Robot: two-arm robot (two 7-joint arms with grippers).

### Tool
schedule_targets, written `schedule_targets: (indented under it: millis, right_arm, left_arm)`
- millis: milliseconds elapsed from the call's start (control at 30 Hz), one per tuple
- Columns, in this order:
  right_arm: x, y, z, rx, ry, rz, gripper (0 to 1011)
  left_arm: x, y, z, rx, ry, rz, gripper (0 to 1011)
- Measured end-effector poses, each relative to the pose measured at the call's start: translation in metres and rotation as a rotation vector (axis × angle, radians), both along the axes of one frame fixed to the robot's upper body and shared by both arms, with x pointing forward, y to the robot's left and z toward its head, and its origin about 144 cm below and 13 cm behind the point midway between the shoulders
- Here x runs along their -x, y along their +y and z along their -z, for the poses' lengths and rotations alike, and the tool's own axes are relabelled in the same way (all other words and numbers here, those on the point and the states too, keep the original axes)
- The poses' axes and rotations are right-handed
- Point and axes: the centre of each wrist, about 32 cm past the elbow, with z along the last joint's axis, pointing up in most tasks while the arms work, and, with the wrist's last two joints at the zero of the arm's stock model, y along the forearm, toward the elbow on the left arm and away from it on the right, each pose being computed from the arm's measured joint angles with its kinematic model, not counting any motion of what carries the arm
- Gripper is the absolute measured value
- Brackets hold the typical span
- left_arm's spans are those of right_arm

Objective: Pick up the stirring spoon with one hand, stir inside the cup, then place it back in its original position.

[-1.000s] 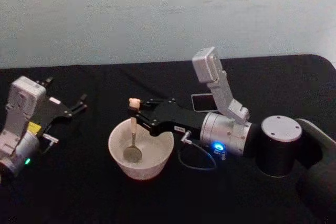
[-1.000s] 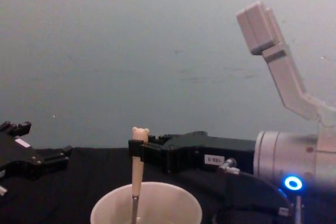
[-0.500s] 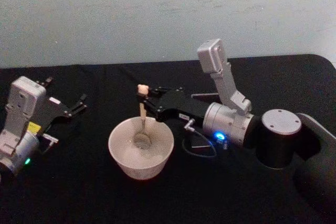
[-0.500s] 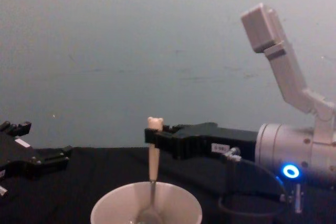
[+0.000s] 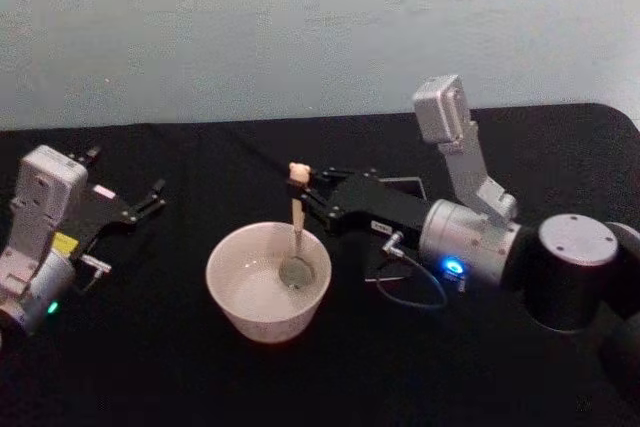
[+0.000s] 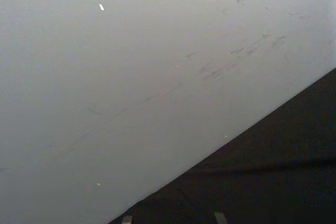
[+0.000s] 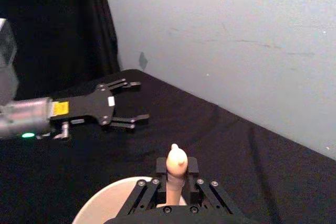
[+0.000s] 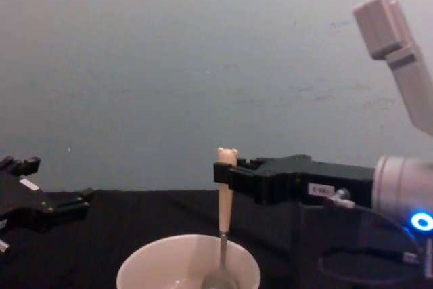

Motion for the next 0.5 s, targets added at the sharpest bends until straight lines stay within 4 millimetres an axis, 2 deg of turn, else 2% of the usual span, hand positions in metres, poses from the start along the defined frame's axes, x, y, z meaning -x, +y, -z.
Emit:
schedule_targets:
  millis: [267, 500]
  right_arm:
    - [0.016, -0.010, -0.004, -0.012, 0.017, -0.042, 218]
    - [0.025, -0.007, -0.002, -0.021, 0.040, -0.093, 218]
  left_arm:
    - [0.000, 0.000, 0.000, 0.000, 0.000, 0.000, 1002]
    - [0.000, 0.000, 0.000, 0.000, 0.000, 0.000, 1001]
